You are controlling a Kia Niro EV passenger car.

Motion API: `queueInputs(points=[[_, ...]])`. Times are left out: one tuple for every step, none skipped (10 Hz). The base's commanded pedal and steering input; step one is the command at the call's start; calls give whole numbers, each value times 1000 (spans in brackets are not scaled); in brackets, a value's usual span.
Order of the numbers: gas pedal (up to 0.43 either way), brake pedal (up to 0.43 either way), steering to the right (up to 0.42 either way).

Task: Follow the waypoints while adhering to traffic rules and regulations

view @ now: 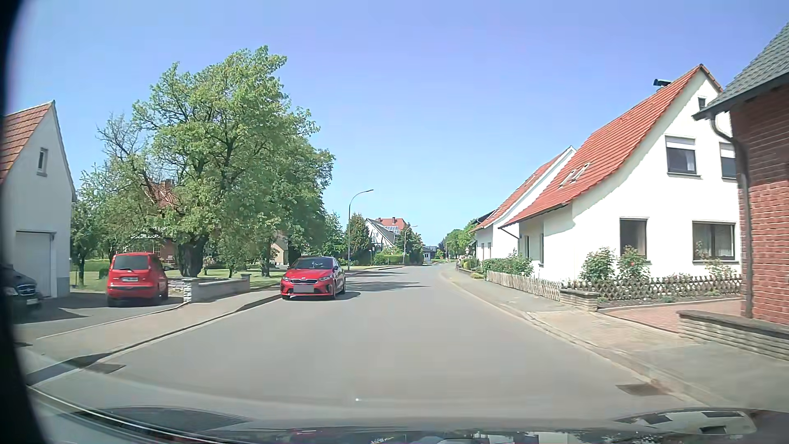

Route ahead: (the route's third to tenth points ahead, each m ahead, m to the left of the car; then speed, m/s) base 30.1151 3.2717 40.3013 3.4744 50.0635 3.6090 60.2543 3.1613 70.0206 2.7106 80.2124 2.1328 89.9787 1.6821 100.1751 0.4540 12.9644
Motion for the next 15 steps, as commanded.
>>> queueInputs(points=[[150, 0, -5], [150, 0, -5], [150, 0, -5], [138, 0, -5], [138, 0, -5], [138, 0, -5], [138, 0, -5], [138, 0, -5], [138, 0, -5], [138, 0, -5], [138, 0, -5], [138, 0, -5], [138, 0, -5], [138, 0, -5], [150, 0, -5]])
